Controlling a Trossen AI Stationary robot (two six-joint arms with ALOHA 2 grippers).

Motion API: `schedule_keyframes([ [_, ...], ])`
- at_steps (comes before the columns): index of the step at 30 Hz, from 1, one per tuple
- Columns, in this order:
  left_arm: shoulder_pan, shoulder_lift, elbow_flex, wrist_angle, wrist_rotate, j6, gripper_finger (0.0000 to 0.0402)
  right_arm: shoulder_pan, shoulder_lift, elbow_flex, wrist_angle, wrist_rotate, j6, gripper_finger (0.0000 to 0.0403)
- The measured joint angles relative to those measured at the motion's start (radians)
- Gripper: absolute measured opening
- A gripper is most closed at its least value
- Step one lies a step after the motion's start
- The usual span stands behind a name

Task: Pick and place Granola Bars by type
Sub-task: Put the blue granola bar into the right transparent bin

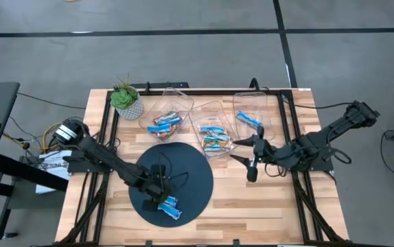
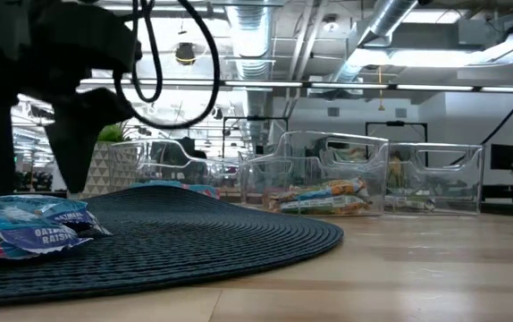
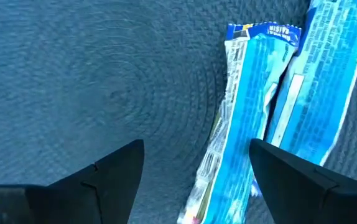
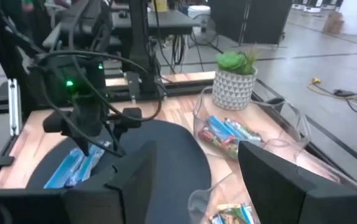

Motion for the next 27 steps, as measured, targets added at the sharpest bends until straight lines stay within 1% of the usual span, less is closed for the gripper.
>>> schedule_keyframes([
  [4,-0.022,0.030,0.002,0.008,0.000,-0.020,0.0283,0.010,0.031,0.002,0.039,0.005,0.006,0.0219],
  [9,-0.048,0.034,0.003,0.024,-0.001,-0.042,0.0283,0.014,0.052,0.001,0.051,0.005,0.014,0.0219],
  [15,-0.077,0.049,0.004,0.026,0.003,-0.068,0.0280,0.014,0.051,0.000,0.056,0.005,0.014,0.0219],
  [18,-0.083,0.072,0.006,0.032,0.014,-0.076,0.0262,0.014,0.051,0.000,0.064,0.005,0.014,0.0219],
  [27,-0.085,0.105,0.015,0.027,0.006,-0.084,0.0171,0.014,0.051,0.000,0.064,0.004,0.015,0.0219],
])
